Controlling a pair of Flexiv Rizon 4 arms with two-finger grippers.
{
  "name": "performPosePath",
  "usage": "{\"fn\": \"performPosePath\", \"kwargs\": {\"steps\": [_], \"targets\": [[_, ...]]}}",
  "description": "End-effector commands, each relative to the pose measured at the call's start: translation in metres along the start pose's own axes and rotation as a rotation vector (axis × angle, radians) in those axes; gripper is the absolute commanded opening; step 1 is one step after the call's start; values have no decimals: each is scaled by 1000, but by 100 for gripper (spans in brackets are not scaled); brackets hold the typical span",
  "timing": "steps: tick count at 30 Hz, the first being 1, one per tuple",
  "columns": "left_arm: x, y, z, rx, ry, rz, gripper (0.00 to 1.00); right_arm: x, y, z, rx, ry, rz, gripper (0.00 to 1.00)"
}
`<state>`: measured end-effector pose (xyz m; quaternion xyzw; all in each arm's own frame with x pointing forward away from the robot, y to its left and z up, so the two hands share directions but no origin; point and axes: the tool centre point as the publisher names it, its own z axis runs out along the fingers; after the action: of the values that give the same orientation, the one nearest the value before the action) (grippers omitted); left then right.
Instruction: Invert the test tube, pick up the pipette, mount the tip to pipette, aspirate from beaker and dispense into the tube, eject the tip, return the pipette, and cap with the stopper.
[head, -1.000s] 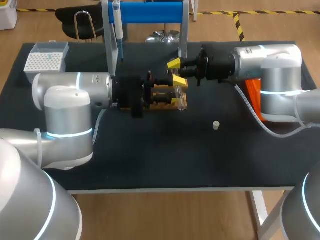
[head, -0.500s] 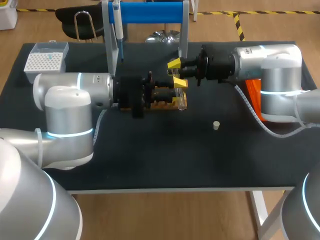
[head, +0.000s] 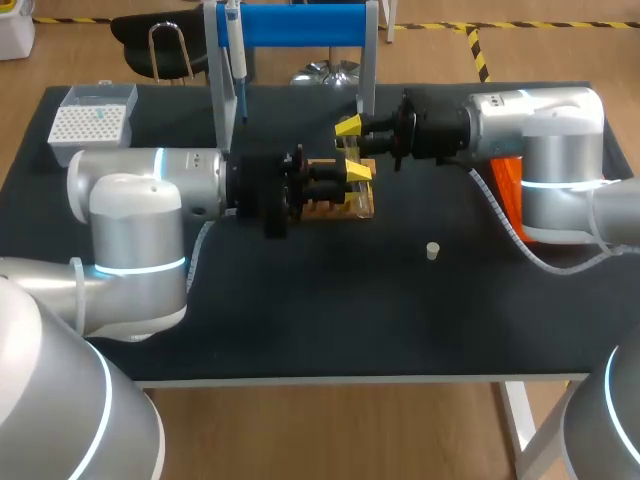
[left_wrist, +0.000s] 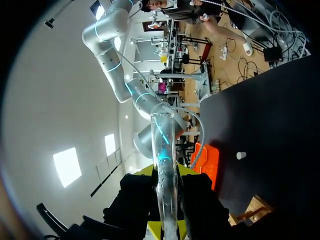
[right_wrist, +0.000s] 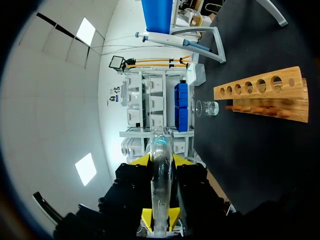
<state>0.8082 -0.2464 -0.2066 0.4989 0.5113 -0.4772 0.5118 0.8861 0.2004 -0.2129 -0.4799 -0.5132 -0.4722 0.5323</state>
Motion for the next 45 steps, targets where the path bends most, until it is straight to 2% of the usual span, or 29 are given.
{"fn": "performPosePath", "kwargs": {"steps": [1, 2, 3, 4, 5, 29, 38, 42, 44, 45], "targets": [[-1, 1, 1, 4, -4, 2, 0, -1, 0, 0, -1, -3, -1, 0], [-1, 1, 1, 7, -3, 0, 0, -1, 0, 0, -1, -3, -1, 1], [-1, 1, 1, 11, -3, -1, 0, -1, 0, 0, -1, -3, -1, 32], [-1, 1, 1, 15, -3, -2, 0, -1, 0, 0, -1, -3, -1, 88], [-1, 1, 1, 20, -1, -4, 0, -1, 0, 0, -1, -3, -1, 100], [-1, 0, 1, 23, -1, -5, 0, -1, 0, 0, -1, -3, -1, 100], [-1, 0, 1, 23, -1, -5, 0, 8, -8, -38, -44, -40, -391, 100], [-1, 0, 1, 23, -1, -5, 0, 2, -10, -60, -57, -53, -588, 100], [-1, 0, 1, 23, -1, -5, 0, -5, -9, -70, -92, -104, -721, 100], [-1, 0, 1, 23, -1, -5, 0, -5, -9, -70, -92, -104, -721, 100]]}}
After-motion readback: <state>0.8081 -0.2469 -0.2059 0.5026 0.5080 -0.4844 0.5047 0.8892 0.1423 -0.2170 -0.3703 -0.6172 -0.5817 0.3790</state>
